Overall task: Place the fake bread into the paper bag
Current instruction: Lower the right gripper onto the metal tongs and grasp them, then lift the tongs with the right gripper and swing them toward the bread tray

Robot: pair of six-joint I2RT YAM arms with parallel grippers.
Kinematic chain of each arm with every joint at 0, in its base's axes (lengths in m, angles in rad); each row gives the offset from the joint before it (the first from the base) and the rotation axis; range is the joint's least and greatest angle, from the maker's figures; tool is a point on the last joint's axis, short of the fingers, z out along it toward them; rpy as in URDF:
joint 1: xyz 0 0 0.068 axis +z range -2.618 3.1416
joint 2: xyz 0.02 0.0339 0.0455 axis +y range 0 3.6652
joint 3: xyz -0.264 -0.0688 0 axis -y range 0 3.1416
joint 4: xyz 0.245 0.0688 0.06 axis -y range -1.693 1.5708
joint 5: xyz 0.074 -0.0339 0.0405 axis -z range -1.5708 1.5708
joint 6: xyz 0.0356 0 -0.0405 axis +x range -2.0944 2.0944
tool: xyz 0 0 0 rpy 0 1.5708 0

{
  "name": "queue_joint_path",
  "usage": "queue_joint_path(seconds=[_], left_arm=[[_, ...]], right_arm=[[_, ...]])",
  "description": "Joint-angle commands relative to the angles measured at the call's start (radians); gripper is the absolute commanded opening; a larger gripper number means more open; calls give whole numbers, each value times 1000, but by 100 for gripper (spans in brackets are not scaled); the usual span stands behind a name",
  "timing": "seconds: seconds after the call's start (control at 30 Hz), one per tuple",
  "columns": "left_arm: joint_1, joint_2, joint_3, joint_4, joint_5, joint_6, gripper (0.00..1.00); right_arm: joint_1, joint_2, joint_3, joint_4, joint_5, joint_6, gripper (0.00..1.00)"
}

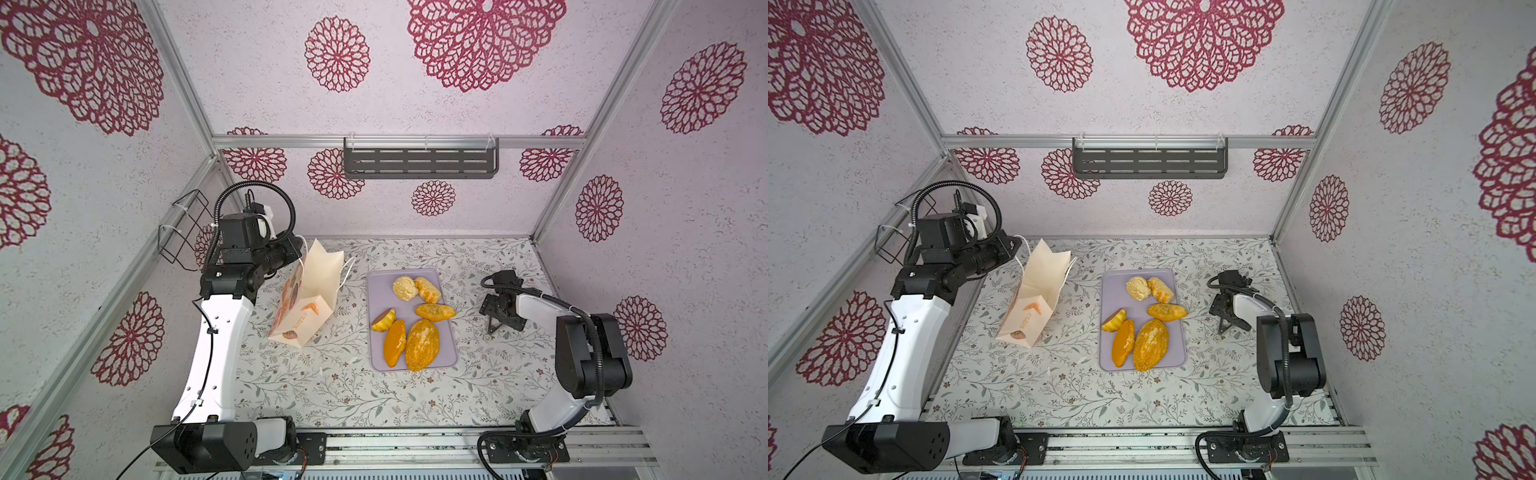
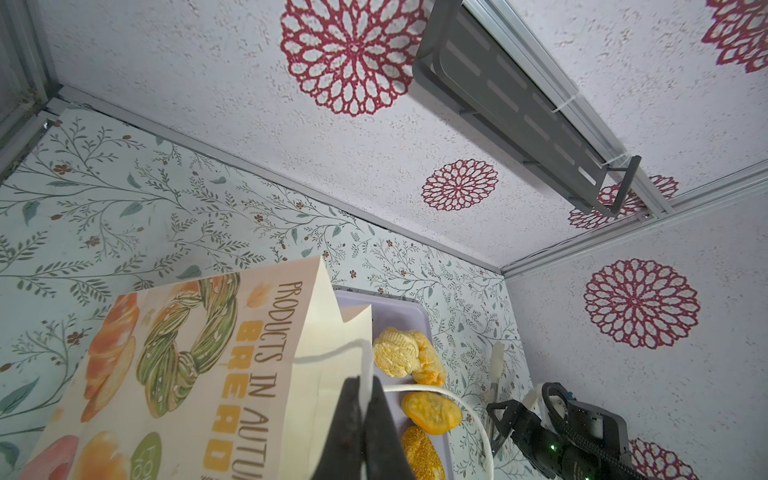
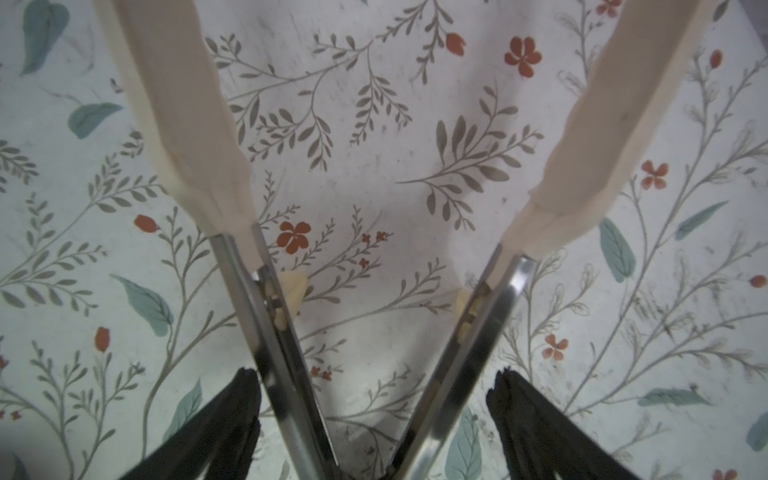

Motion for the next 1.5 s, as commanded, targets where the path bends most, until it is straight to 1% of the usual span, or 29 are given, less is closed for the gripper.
queue_joint_path(seconds=[0.0, 0.1, 0.2, 0.3, 0.37, 0.43, 0.47, 0.6, 0.7, 0.8, 0.9, 1.03, 1.17, 1.23, 1.47], left_arm=[[-4, -20, -11, 34, 8, 2, 0], [-4, -20, -9, 34, 10, 3, 0], [-4, -23, -9, 42, 11, 7, 0], [-4, -23, -11, 49, 15, 12, 0], [-4, -23, -15, 59, 23, 13, 0], [-5, -23, -17, 70, 35, 13, 0], [-4, -24, -18, 75, 41, 13, 0], [-5, -35, -29, 112, 58, 13, 0], [-6, -45, -41, 154, 88, 12, 0], [-8, -53, -53, 201, 126, 16, 0], [-11, -61, -56, 222, 133, 35, 0], [-13, -70, -61, 238, 125, 63, 0], [-13, -75, -76, 265, 117, 75, 0], [-13, -76, -74, 260, 113, 89, 0], [-13, -75, -14, 169, 41, 156, 0]], right_arm=[[7, 17, 28, -23, 26, 26, 92], [8, 31, 35, -16, 23, 26, 92], [9, 41, 40, -16, 25, 23, 90], [9, 33, 33, -11, 28, 17, 80], [10, 17, 26, -12, 34, 13, 78], [9, -4, 18, -11, 34, -3, 68], [11, -15, 16, -12, 32, -10, 64], [10, -84, -2, -9, 12, -38, 60], [10, -169, -27, 12, -45, -71, 60], [10, -274, -55, 36, -141, -107, 60], [11, -369, -66, 27, -223, -121, 60], [10, -466, -55, -48, -258, -127, 60], [10, -528, -34, -134, -304, -142, 60], [10, -552, -21, -173, -351, -152, 60], [25, -602, 22, -282, -481, -165, 58]])
